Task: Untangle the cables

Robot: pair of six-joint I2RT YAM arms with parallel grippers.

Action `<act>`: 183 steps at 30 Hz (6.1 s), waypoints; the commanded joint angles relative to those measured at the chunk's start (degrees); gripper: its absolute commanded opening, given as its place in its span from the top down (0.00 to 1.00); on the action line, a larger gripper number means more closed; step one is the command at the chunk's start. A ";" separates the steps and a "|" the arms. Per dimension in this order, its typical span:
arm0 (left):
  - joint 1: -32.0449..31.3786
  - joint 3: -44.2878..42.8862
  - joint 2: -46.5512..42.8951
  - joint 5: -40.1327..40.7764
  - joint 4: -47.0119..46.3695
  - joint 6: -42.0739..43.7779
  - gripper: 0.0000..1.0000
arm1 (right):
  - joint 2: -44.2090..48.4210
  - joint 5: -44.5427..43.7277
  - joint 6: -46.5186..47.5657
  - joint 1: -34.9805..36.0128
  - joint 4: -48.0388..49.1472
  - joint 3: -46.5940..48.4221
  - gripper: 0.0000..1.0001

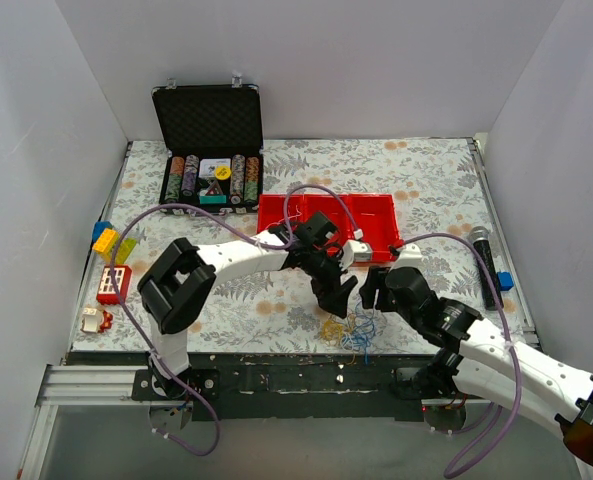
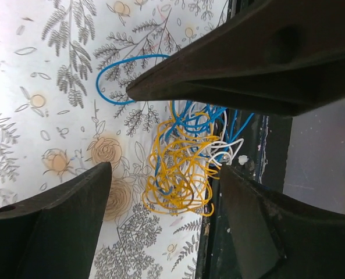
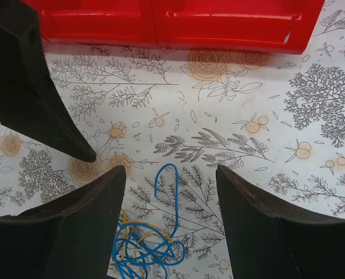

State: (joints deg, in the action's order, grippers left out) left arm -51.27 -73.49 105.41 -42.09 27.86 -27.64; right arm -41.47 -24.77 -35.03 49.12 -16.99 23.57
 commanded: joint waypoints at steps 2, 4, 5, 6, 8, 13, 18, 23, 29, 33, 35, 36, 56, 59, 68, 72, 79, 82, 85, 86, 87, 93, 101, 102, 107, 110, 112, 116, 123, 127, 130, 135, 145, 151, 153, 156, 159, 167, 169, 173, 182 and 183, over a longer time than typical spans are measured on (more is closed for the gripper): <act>-1.03 -2.18 3.13 -0.20 -0.69 1.45 0.30 | 2.62 -2.91 -0.92 -0.08 -2.43 3.67 0.30; -1.03 -2.53 3.93 0.77 -1.14 1.88 0.35 | 3.59 -3.08 -1.01 -0.08 -3.04 4.02 0.30; -1.03 -2.79 4.19 0.78 -1.31 1.97 0.38 | 3.85 -3.09 -1.01 -0.08 -3.39 4.11 0.30; -1.03 -3.14 4.54 0.69 -1.49 1.97 0.41 | 4.03 -3.09 -1.18 -0.08 -3.66 4.11 0.30; -1.03 -3.85 4.89 0.34 -1.58 1.54 0.49 | 4.21 -3.00 -1.01 -0.08 -4.01 4.29 0.31; -1.03 -4.55 3.85 1.04 -1.66 0.66 0.73 | 4.21 -2.65 -0.84 -0.08 -3.93 4.11 0.31; -1.03 -3.33 1.38 1.48 -1.49 0.04 0.74 | 3.77 -1.86 -0.57 -0.08 -2.96 3.76 0.31; -1.03 -2.53 1.29 1.74 -1.49 -0.13 0.72 | 3.86 -1.33 -0.66 -0.08 -2.26 3.32 0.31; 0.02 -2.53 -0.55 3.85 -0.61 -0.49 0.99 | 4.47 -1.15 -0.57 -0.08 -2.52 2.97 0.31; 2.48 -2.00 -3.62 4.47 0.00 -1.01 1.00 | 4.03 -0.72 -0.05 -0.08 -1.73 2.80 0.31; 3.53 -1.92 -5.20 4.38 0.70 -1.36 1.00 | 3.59 -0.10 0.22 -0.08 -0.77 2.62 0.31; 3.89 -2.00 -6.43 4.21 1.32 -1.63 1.00 | 3.33 0.25 0.31 -0.08 -0.15 2.62 0.31; 5.65 4.24 -19.45 10.71 0.01 -11.20 1.00 | 4.56 16.95 10.50 0.01 22.79 0.42 0.12; 5.65 3.45 -19.27 11.06 -0.61 -12.70 1.00 | 3.68 18.27 11.12 0.18 24.81 -0.02 0.12; 5.65 2.30 -19.80 12.12 0.09 -14.37 1.00 | -0.27 16.96 10.51 0.45 29.82 -3.27 0.13; 5.65 2.04 -20.24 10.36 0.79 -14.81 1.00 | -3.52 13.97 10.07 0.45 32.63 -4.06 0.16; 5.65 0.63 -20.59 6.41 1.59 -15.87 1.00 | -13.00 9.93 9.45 1.85 39.48 -1.61 0.19; 5.65 -0.33 -20.50 4.65 2.20 -16.22 1.00 | -18.28 6.16 8.92 4.39 41.25 0.07 0.21; 5.65 -2.69 -20.59 2.80 3.60 -16.31 1.00 | -22.06 2.98 8.05 6.86 42.39 0.68 0.22; 5.74 -3.93 -20.50 2.45 4.74 -16.05 1.00 | -23.03 2.98 7.52 7.47 42.83 0.51 0.23; 5.83 -5.76 -20.50 2.19 6.06 -15.87 1.00 | -24.08 2.89 7.17 8.09 43.27 0.25 0.23; 7.14 -19.56 -20.77 1.92 14.41 -14.82 1.00 | -28.04 1.75 4.71 11.34 45.47 -2.56 0.23; 7.15 -34.51 -21.73 5.60 16.62 -16.83 1.00 | -29.72 0.96 2.95 13.36 46.09 -4.85 0.24; 7.23 -36.26 -21.82 6.39 16.35 -16.83 1.00 | -29.72 0.61 2.77 13.80 45.74 -5.29 0.24; 7.23 -44.44 -21.73 8.33 14.60 -16.22 1.00 | -29.98 -1.06 1.10 14.95 43.72 -7.75 0.25; 7.23 -48.14 -21.64 8.77 13.11 -15.78 1.00 | -29.11 -1.59 0.05 15.21 42.40 -9.59 0.25; 7.23 -49.81 -21.99 9.30 11.62 -14.91 1.00 | -28.40 -2.03 -0.39 15.39 41.61 -10.65 0.25; 7.23 -52.89 -22.79 12.72 7.14 -13.41 1.00 | -26.21 -2.21 -1.62 15.56 39.94 -12.32 0.25; 7.23 -49.12 -24.37 12.46 2.83 -12.79 0.98 | -21.81 -3.53 -0.22 15.74 36.51 -11.18 0.25; 7.23 -49.02 -25.16 16.06 -2.35 -11.30 0.99 | -22.16 -3.00 -0.39 15.83 34.75 -11.09 0.25; 7.23 -52.61 -24.99 19.84 -7.01 -9.02 0.98 | -23.12 -2.21 -1.88 16.26 35.62 -12.41 0.25; 7.23 -57.72 -24.20 26.08 -15.27 -4.72 0.97 | -26.28 -2.03 -3.21 17.06 35.80 -12.06 0.25; 7.23 -58.18 -26.12 29.52 -22.86 2.86 0.95 | -29.46 -3.43 -4.26 18.29 34.14 -10.13 0.24; 7.23 -39.83 -31.92 28.29 -21.09 0.74 0.95 | -23.40 -6.33 -1.80 18.38 29.66 -6.53 0.24; 7.23 -34.90 -32.89 29.25 -21.44 0.57 0.96 | -21.03 -7.30 -1.10 18.29 27.99 -5.21 0.24; 7.23 -28.57 -33.60 30.04 -21.26 0.66 0.97 | -16.90 -8.79 -0.22 18.46 26.05 -4.15 0.25; 7.23 -24.25 -33.16 31.18 -20.48 0.48 0.98 | -12.68 -10.38 0.22 18.29 24.03 -3.36 0.26; 7.23 -13.88 -29.04 34.08 -20.56 1.53 1.00 | -0.38 -12.66 0.22 18.29 20.69 -4.50 0.29; 7.23 -12.47 -25.97 35.22 -20.39 1.80 1.00 | 2.96 -13.54 -0.22 18.29 19.55 -5.11 0.29; 7.23 -11.50 -21.22 36.37 -21.35 2.41 1.00 | 8.33 -15.65 -0.66 18.29 17.09 -5.82 0.30; 7.23 -11.32 -12.51 36.19 -23.72 3.47 1.00 | 13.87 -18.29 -1.98 18.29 10.32 -5.91 0.31; 7.23 -11.58 -11.81 36.37 -24.07 3.64 1.00 | 14.22 -18.55 -1.98 18.29 9.88 -5.91 0.31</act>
State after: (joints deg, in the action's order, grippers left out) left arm -44.23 -83.99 93.10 -6.76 6.72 -25.43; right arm -28.86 -40.18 -36.07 67.20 -4.47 17.87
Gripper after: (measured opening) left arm 0.013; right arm 0.695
